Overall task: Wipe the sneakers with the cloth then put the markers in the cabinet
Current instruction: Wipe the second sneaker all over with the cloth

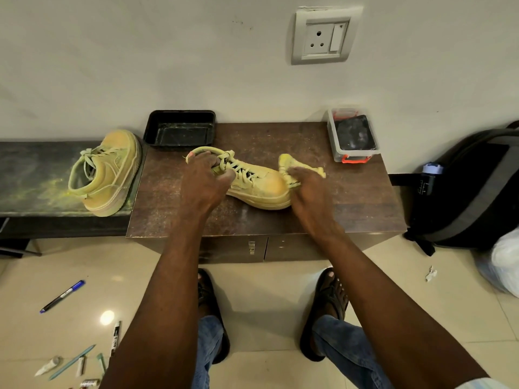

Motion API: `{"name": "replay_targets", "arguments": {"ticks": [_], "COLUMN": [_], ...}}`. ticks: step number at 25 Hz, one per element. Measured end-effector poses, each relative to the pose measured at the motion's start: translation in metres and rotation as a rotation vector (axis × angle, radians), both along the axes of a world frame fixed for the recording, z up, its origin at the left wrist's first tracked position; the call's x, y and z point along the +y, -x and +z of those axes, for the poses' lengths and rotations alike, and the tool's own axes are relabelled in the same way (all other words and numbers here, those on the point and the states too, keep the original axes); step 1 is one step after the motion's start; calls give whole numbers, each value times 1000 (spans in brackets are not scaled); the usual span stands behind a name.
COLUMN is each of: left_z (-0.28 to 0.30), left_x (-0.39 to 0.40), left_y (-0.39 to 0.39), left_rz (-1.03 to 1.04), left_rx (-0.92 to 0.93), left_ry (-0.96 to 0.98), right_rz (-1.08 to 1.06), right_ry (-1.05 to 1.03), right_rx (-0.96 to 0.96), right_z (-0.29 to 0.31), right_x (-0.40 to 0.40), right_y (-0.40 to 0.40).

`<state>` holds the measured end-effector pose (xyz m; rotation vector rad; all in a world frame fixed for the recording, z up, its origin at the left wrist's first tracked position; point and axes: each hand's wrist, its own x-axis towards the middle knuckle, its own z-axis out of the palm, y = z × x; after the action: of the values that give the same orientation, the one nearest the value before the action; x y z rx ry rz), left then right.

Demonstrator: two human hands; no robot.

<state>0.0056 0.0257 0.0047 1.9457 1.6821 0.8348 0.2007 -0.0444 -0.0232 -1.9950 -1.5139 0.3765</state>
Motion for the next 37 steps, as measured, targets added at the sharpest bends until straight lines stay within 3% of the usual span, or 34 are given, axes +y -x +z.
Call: {"name": "replay_targets", "arguments": {"ticks": [2, 4, 6, 10, 14, 18, 21, 25, 28, 32, 35, 37], "left_z": [-2, -5, -7, -4, 0, -1, -2, -2, 0, 1, 1, 1], "left_x": [2, 3, 4, 4, 0, 0, 1, 1, 0, -1, 0, 1], "left_y": [0, -2, -5, -6, -11, -12, -11, -11, -11, -10, -10, -10], "left_rz": [4, 1, 18, 22, 31, 47, 41, 44, 36, 28, 24, 25], "left_rx": [9, 18, 29, 36, 45, 51, 56, 55, 47, 40, 16, 20], "left_ry": [0, -3, -2, -13, -35, -13, -21, 18, 16, 42, 45, 58], "right_rz": [-163, 78, 310, 6, 351, 108, 371, 151, 308, 9, 316, 266], "right_ry": [-63, -104, -49, -17, -34, -13, -37, 7, -16, 63, -3, 4], "right_rx": [116, 105, -67, -61, -141, -137, -161, -120, -188, -156, -171, -181], "right_z": [4, 6, 2, 3, 3, 8, 7, 6, 5, 6, 5, 0], "right_x": [1, -1, -7, 1, -3, 5, 6, 13, 10, 14, 10, 10], "right_y": [-2, 12, 21, -1, 20, 7, 16, 15, 24, 12, 20, 20]}}
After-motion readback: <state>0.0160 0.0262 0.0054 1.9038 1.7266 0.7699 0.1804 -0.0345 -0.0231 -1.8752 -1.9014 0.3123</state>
